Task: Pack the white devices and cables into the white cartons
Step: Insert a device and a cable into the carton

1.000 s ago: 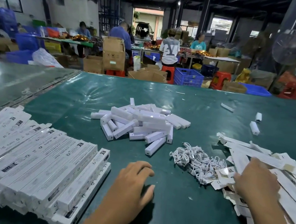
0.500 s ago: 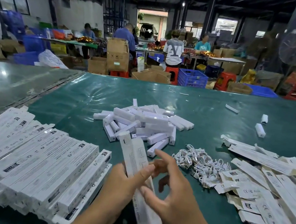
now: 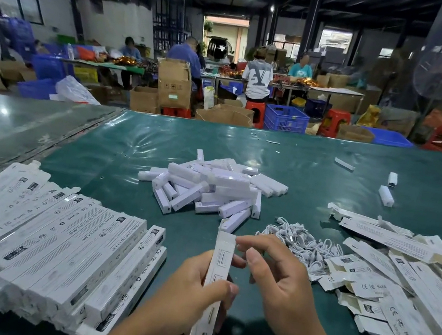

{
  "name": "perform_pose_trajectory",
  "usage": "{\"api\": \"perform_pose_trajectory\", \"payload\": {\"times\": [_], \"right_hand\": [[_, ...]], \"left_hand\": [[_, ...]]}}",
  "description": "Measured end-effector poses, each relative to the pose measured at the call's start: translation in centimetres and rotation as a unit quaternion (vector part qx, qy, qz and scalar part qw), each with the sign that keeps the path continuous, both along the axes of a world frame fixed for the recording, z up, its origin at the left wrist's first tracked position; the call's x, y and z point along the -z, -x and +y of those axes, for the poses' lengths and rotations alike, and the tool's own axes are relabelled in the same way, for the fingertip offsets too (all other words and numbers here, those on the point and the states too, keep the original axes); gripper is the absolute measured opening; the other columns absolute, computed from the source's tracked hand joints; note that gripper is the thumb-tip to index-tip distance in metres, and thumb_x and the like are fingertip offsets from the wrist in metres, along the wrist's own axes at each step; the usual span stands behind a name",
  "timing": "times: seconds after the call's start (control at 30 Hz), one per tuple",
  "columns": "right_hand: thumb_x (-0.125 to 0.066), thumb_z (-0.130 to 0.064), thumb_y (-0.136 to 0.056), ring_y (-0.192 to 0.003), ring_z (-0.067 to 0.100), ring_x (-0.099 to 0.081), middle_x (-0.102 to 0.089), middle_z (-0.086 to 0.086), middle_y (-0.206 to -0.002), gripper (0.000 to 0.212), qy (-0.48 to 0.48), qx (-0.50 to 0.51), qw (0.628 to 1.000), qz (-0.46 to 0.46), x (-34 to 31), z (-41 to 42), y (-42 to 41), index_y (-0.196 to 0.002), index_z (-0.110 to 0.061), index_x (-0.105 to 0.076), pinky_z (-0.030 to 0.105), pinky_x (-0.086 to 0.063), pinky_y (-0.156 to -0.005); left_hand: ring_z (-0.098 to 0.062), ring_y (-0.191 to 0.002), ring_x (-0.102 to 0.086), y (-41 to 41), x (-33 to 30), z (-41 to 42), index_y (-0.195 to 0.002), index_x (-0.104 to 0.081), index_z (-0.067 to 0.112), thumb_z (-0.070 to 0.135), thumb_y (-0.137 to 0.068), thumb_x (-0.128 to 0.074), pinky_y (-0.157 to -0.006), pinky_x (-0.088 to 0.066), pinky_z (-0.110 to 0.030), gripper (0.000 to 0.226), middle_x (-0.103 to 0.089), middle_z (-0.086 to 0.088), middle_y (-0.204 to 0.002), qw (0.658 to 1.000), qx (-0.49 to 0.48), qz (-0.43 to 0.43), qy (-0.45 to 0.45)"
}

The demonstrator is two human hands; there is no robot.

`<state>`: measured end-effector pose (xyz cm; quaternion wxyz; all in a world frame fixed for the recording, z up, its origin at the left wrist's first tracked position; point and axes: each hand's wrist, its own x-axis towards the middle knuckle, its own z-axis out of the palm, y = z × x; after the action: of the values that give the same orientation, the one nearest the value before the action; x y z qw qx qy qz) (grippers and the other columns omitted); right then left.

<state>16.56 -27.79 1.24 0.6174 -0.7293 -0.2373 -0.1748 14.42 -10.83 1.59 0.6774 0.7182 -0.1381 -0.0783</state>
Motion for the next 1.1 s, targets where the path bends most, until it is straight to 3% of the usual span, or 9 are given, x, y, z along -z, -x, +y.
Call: {"api": "perform_pose_trajectory", "payload": {"times": [0.07,0.27,0.4,0.53,0.63,0.73,0.8,0.9,1.1], "right_hand": [[-0.057,-0.036,-0.096,-0.097,0.020,-0.068,-0.069,-0.004,-0.104,0.022,-0.021,-0.005,1.000,-0.012,0.0,0.0,0.1,-0.107,-0.030,-0.075,0.023,-0.055,-0.070],[-0.057,-0.035,-0.095,-0.092,0.028,-0.068,-0.070,-0.003,-0.103,0.024,-0.025,-0.007,0.999,-0.037,0.1,-0.1,0.4,-0.113,-0.031,-0.072,0.059,-0.057,-0.074],[-0.060,-0.040,-0.091,-0.083,0.016,-0.063,-0.068,-0.005,-0.105,0.024,-0.039,0.026,0.999,-0.006,-0.1,-0.2,0.2,-0.114,-0.037,-0.069,0.038,-0.062,-0.073],[-0.067,-0.046,-0.086,-0.090,0.027,-0.068,-0.070,-0.002,-0.098,0.028,-0.027,-0.037,0.996,0.072,0.0,-0.4,-0.3,-0.110,-0.033,-0.071,0.051,-0.061,-0.077],[-0.068,-0.040,-0.086,-0.082,0.019,-0.073,-0.074,0.001,-0.092,0.019,-0.047,-0.034,0.997,0.059,0.0,-0.2,-0.4,-0.102,-0.030,-0.072,0.025,-0.057,-0.069],[-0.069,-0.041,-0.084,-0.084,0.016,-0.071,-0.073,0.000,-0.092,0.019,-0.038,-0.011,0.997,0.062,0.2,-0.3,-0.7,-0.099,-0.032,-0.071,0.028,-0.053,-0.067],[-0.067,-0.045,-0.083,-0.085,0.018,-0.069,-0.072,-0.001,-0.094,0.019,-0.033,0.000,0.997,0.070,0.3,-0.3,-0.7,-0.098,-0.033,-0.071,0.035,-0.055,-0.067],[-0.065,-0.050,-0.083,-0.086,0.017,-0.068,-0.072,-0.005,-0.094,0.023,-0.005,0.018,0.997,0.077,0.3,-0.3,-0.7,-0.097,-0.033,-0.070,0.034,-0.057,-0.074],[-0.071,-0.025,-0.094,-0.088,0.002,-0.066,-0.071,-0.021,-0.091,0.006,0.111,0.081,0.986,0.092,1.1,-0.7,-1.3,-0.093,-0.030,-0.068,0.014,-0.049,-0.076]], "left_hand": [[-0.026,-0.050,-0.054,0.2,-0.2,0.0,-0.105,-0.068,0.025,0.014,-0.085,-0.063,-0.049,-0.049,-0.031,0.023,-0.062,-0.009,-0.069,0.999,0.033,0.018,0.040],[-0.025,-0.049,-0.053,0.6,-0.8,0.3,-0.114,-0.066,0.020,0.009,-0.091,-0.060,-0.050,-0.049,-0.030,0.026,-0.060,-0.014,-0.074,0.992,0.087,0.027,0.081],[-0.025,-0.055,-0.055,0.6,-0.8,0.5,-0.116,-0.064,0.007,0.012,-0.087,-0.063,-0.051,-0.051,-0.031,0.030,-0.056,-0.013,-0.080,0.982,0.134,0.056,0.124],[-0.017,-0.068,-0.054,0.5,-0.4,0.4,-0.113,-0.071,0.009,0.024,-0.077,-0.071,-0.056,-0.050,-0.029,0.039,-0.054,0.001,-0.079,0.979,0.149,0.079,0.117],[-0.006,-0.058,-0.056,0.3,-0.1,0.1,-0.115,-0.069,0.012,0.031,-0.080,-0.076,-0.055,-0.049,-0.019,0.041,-0.060,0.012,-0.069,0.993,0.082,0.008,0.086],[-0.017,-0.049,-0.050,-0.1,0.1,0.1,-0.117,-0.060,0.001,0.030,-0.071,-0.079,-0.048,-0.051,-0.029,0.057,-0.057,-0.003,-0.067,0.987,0.018,0.084,0.137],[-0.023,-0.049,-0.047,-0.2,0.1,0.0,-0.117,-0.054,-0.005,0.028,-0.076,-0.066,-0.051,-0.053,-0.035,0.054,-0.053,-0.013,-0.072,0.967,0.050,0.152,0.199],[-0.024,-0.047,-0.049,-0.1,0.1,-0.1,-0.112,-0.064,0.002,0.040,-0.081,-0.059,-0.050,-0.053,-0.033,0.050,-0.054,-0.013,-0.074,0.956,0.096,0.220,0.171],[-0.015,-0.030,-0.037,-0.7,0.5,0.0,-0.091,-0.055,0.005,0.047,-0.067,-0.085,-0.032,-0.037,-0.021,0.057,-0.054,-0.011,-0.064,0.981,-0.063,0.158,0.089]]}}
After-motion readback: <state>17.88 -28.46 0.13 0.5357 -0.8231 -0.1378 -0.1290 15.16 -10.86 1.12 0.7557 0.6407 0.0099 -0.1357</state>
